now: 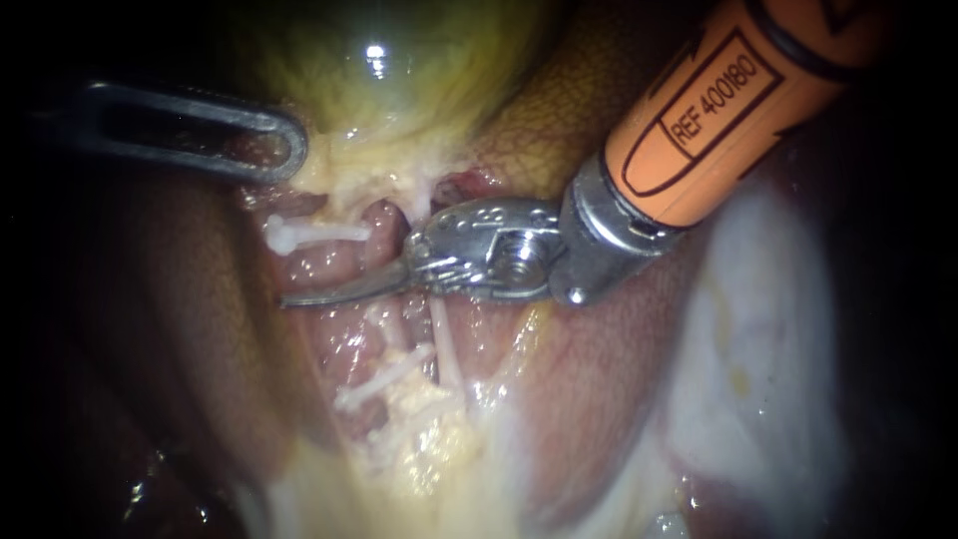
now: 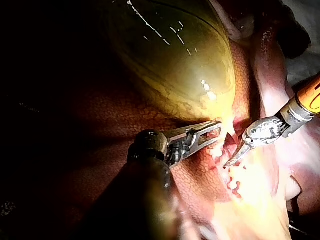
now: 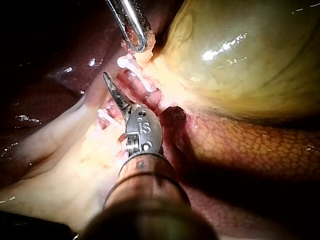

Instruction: Go back from the cut left tube

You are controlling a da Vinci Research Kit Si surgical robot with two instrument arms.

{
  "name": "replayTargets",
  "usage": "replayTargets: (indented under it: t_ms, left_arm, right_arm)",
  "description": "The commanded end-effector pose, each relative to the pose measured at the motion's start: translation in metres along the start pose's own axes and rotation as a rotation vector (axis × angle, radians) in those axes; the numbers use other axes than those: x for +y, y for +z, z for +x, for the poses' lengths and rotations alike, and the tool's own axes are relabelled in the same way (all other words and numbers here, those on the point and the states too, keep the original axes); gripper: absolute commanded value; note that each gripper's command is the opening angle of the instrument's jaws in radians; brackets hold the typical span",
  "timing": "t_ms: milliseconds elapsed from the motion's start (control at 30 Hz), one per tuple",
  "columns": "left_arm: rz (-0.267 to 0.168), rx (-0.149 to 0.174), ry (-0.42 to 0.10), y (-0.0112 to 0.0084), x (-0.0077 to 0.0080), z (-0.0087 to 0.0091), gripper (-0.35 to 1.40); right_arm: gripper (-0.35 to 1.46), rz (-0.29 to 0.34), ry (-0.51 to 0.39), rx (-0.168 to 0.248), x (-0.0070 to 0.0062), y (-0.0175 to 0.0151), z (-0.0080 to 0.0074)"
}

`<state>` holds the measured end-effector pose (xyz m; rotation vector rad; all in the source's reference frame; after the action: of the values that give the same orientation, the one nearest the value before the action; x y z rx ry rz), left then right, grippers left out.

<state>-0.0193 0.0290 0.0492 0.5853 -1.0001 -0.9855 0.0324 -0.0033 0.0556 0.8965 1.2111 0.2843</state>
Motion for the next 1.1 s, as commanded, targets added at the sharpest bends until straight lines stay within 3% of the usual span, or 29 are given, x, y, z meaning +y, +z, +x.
replayTargets:
  t_ms: [33,67,100,133,167,233,267,567,633,767,900,1000,1100]
  left_arm:
    - [0.000,0.000,0.000,0.0000,0.0000,0.0000,-0.35]
    - [0.000,0.000,0.000,-0.0001,0.0000,0.0000,-0.35]
    - [0.000,0.000,0.000,-0.0001,0.0000,0.0000,-0.35]
    - [0.001,0.000,0.000,-0.0001,0.0001,0.0000,-0.35]
    - [0.001,0.000,0.000,-0.0001,0.0001,0.0000,-0.35]
    - [0.001,0.000,0.000,-0.0001,0.0001,0.0000,-0.35]
    - [0.001,0.000,0.000,-0.0001,0.0001,0.0000,-0.35]
    - [0.001,0.001,0.001,-0.0001,0.0001,0.0000,-0.35]
    - [0.001,0.001,0.001,-0.0001,0.0002,0.0000,-0.35]
    - [0.002,0.001,0.001,-0.0001,0.0004,0.0000,-0.35]
    - [0.005,0.003,0.001,-0.0001,0.0005,0.0000,-0.35]
    - [0.006,0.003,0.002,-0.0001,0.0006,0.0000,-0.35]
    - [0.006,0.003,0.002,-0.0001,0.0006,0.0000,-0.35]
  right_arm:
    - [-0.35,0.009,-0.004,-0.003,0.0000,-0.0001,0.0001]
    - [-0.35,0.011,-0.006,-0.003,0.0000,0.0000,0.0001]
    - [-0.21,0.010,-0.006,-0.003,0.0001,0.0000,0.0002]
    - [0.36,-0.004,-0.006,0.003,0.0001,0.0001,0.0003]
    - [0.71,-0.016,-0.005,0.006,0.0002,0.0001,0.0004]
    - [1.12,-0.039,-0.005,0.021,0.0002,0.0002,0.0006]
    - [1.18,-0.048,-0.004,0.026,0.0002,0.0002,0.0007]
    - [1.30,-0.057,-0.005,0.027,-0.0001,0.0001,0.0003]
    - [1.32,-0.084,-0.006,0.032,-0.0006,-0.0002,0.0002]
    - [1.38,-0.237,0.001,0.061,-0.0029,-0.0016,-0.0005]
    - [1.38,-0.350,-0.052,0.062,-0.0055,-0.0034,-0.0014]
    - [1.42,-0.417,-0.126,0.034,-0.0072,-0.0055,-0.0023]
    - [1.42,-0.465,-0.177,-0.028,-0.0088,-0.0082,-0.0032]
